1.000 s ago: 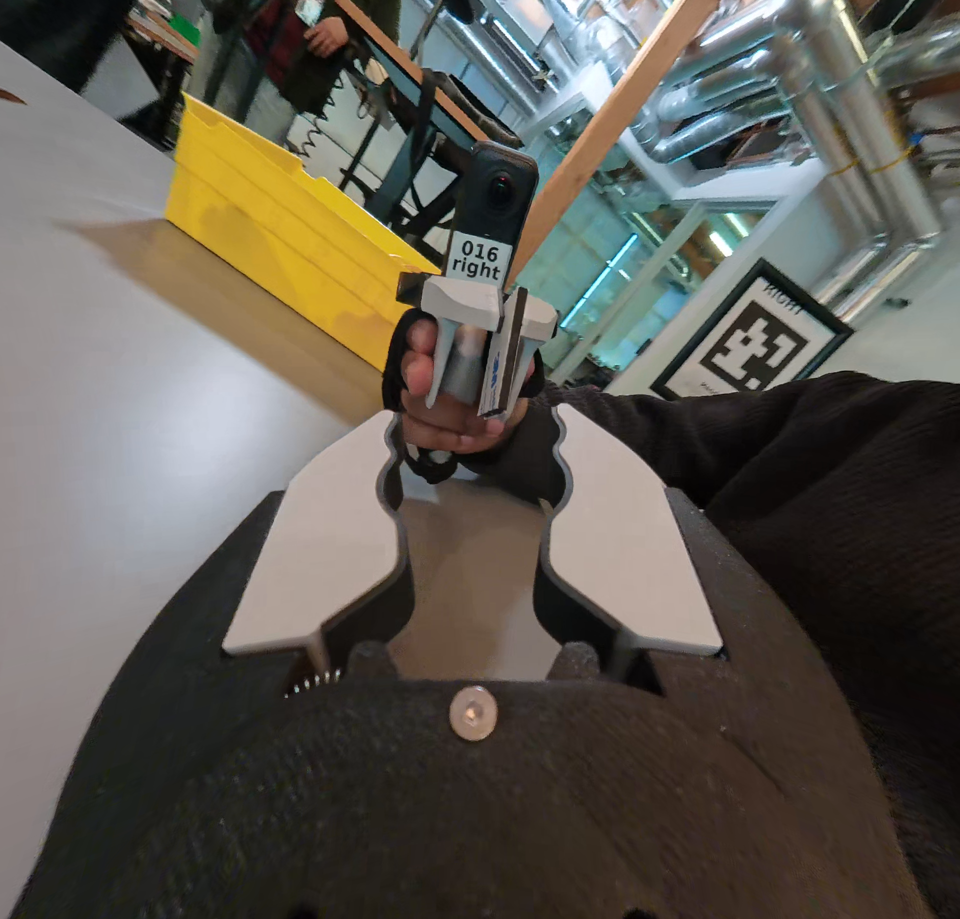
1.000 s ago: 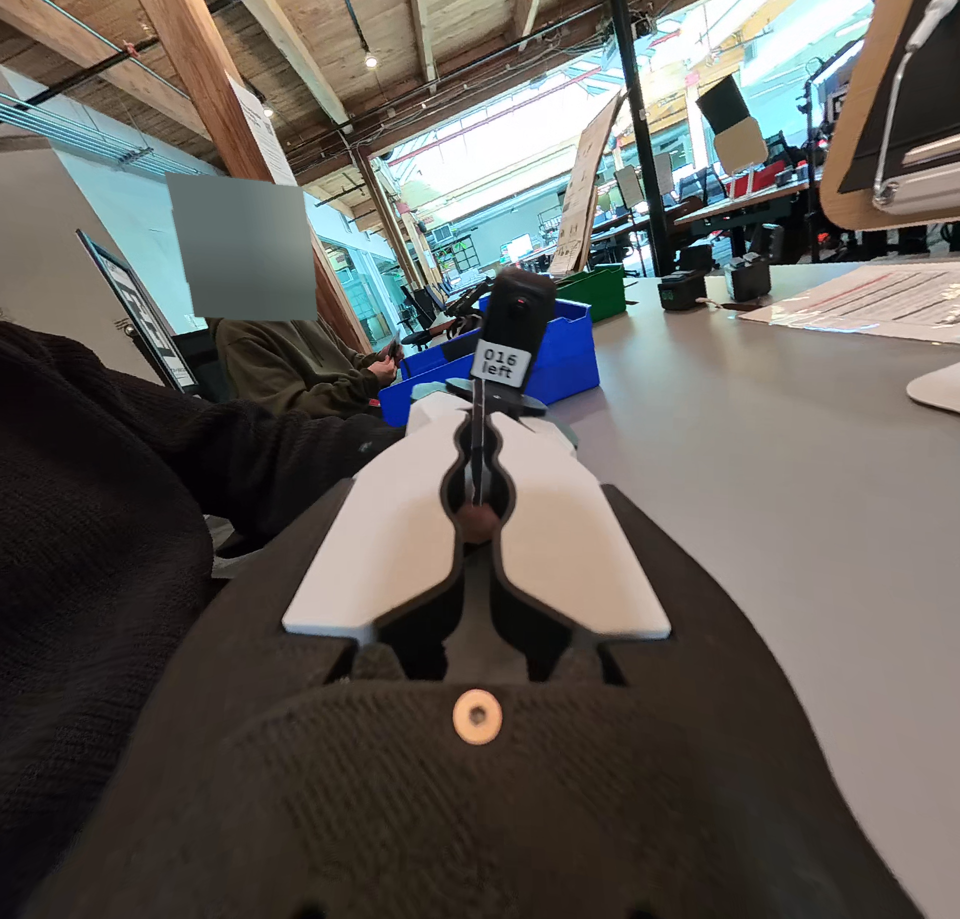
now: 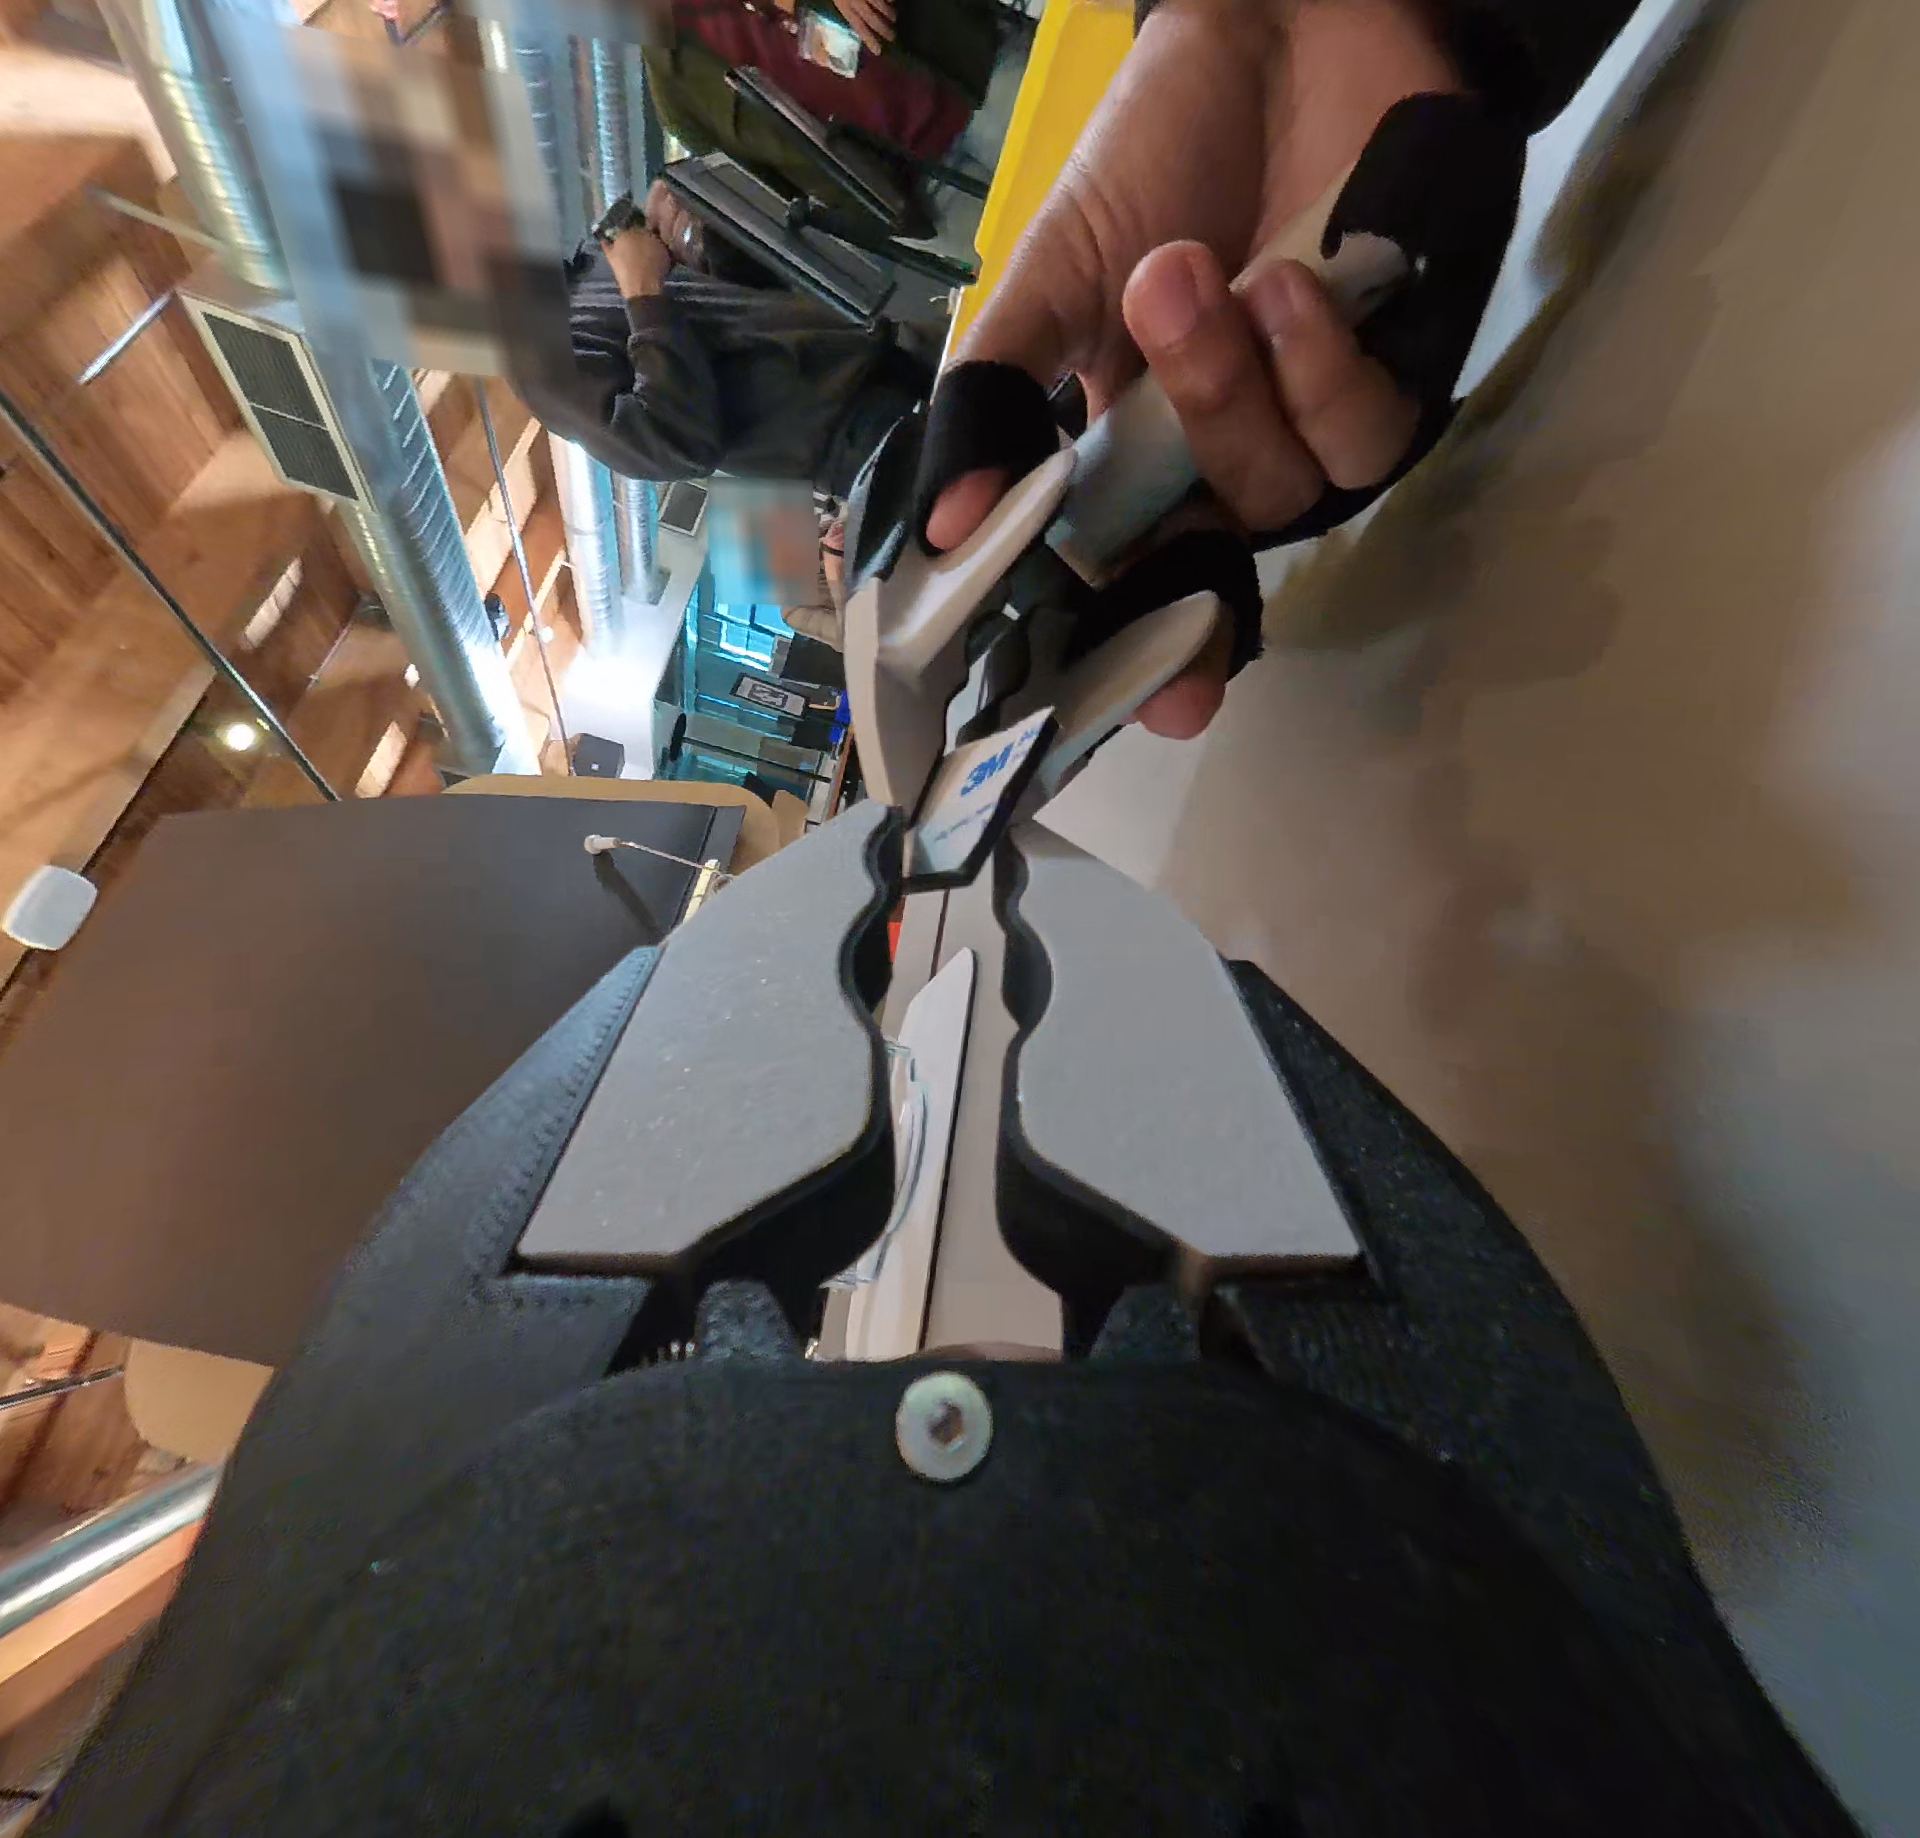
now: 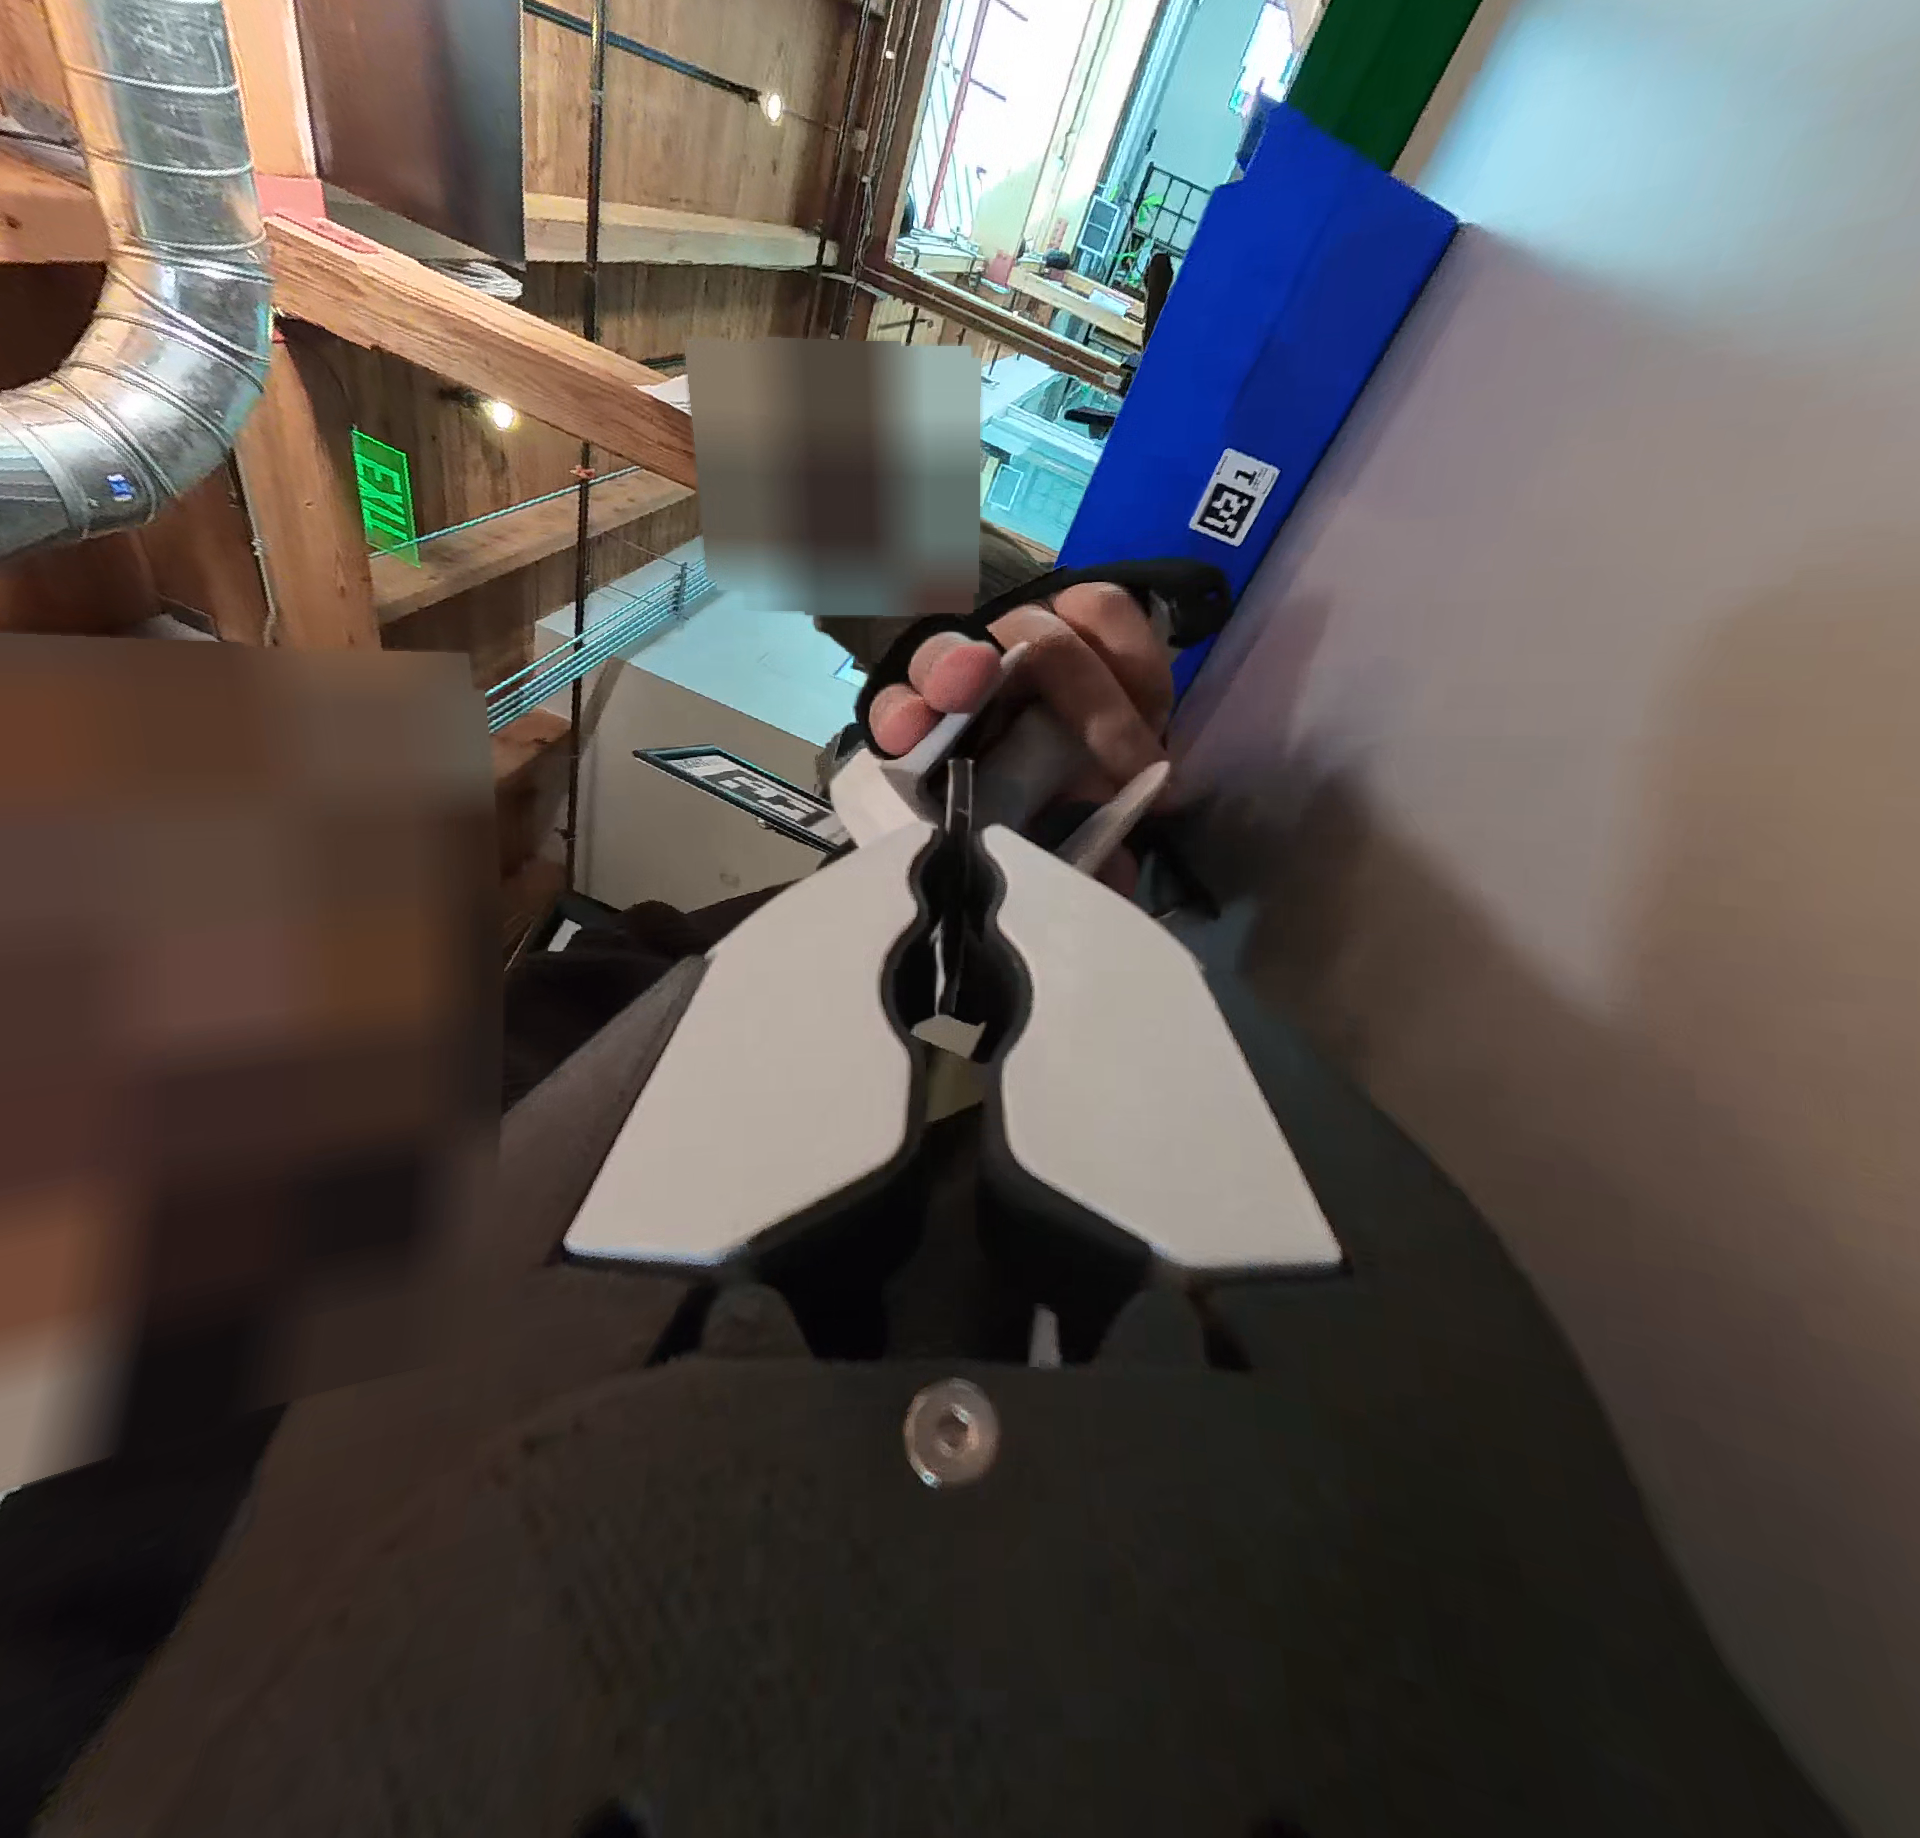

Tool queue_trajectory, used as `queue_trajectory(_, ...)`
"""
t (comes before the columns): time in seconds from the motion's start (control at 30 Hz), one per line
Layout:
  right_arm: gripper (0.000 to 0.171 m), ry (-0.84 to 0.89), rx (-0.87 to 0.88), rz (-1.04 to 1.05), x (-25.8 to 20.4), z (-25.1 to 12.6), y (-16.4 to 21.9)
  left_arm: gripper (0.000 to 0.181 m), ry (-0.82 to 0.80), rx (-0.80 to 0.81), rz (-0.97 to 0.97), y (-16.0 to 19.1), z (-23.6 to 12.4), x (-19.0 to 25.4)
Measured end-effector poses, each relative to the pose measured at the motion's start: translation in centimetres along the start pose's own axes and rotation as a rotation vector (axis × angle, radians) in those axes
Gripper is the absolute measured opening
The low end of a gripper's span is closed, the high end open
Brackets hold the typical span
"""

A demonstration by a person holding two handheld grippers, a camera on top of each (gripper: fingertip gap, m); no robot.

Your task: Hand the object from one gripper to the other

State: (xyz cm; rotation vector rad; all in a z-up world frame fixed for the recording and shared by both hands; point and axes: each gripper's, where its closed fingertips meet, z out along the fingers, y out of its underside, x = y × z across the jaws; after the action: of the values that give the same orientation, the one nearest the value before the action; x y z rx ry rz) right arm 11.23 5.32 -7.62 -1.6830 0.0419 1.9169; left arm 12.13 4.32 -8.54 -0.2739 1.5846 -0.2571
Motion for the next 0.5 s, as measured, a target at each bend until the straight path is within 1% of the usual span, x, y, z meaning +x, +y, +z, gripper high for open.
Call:
queue_trajectory(0.03, 0.004, 0.004, -0.005, -0.004, 0.0, 0.0, 0.1, 0.016, 0.002, 0.001, 0.001, 0.0, 0.0, 0.0)
queue_trajectory(0.2, 0.012, -0.006, -0.028, 0.018, 0.3, 0.0, 0.4, 0.005, 0.019, 0.019, -0.004, -0.5, -0.2, 0.0)
queue_trajectory(0.37, 0.027, -0.006, 0.012, -0.003, 0.2, 0.0, 0.0, 0.004, -0.007, 0.013, -0.020, -0.7, -0.1, -0.7)
queue_trajectory(0.5, 0.038, 0.043, 0.087, -0.110, 0.2, -0.3, -1.3, 0.004, -0.032, 0.004, -0.143, -0.4, -0.1, -1.7)
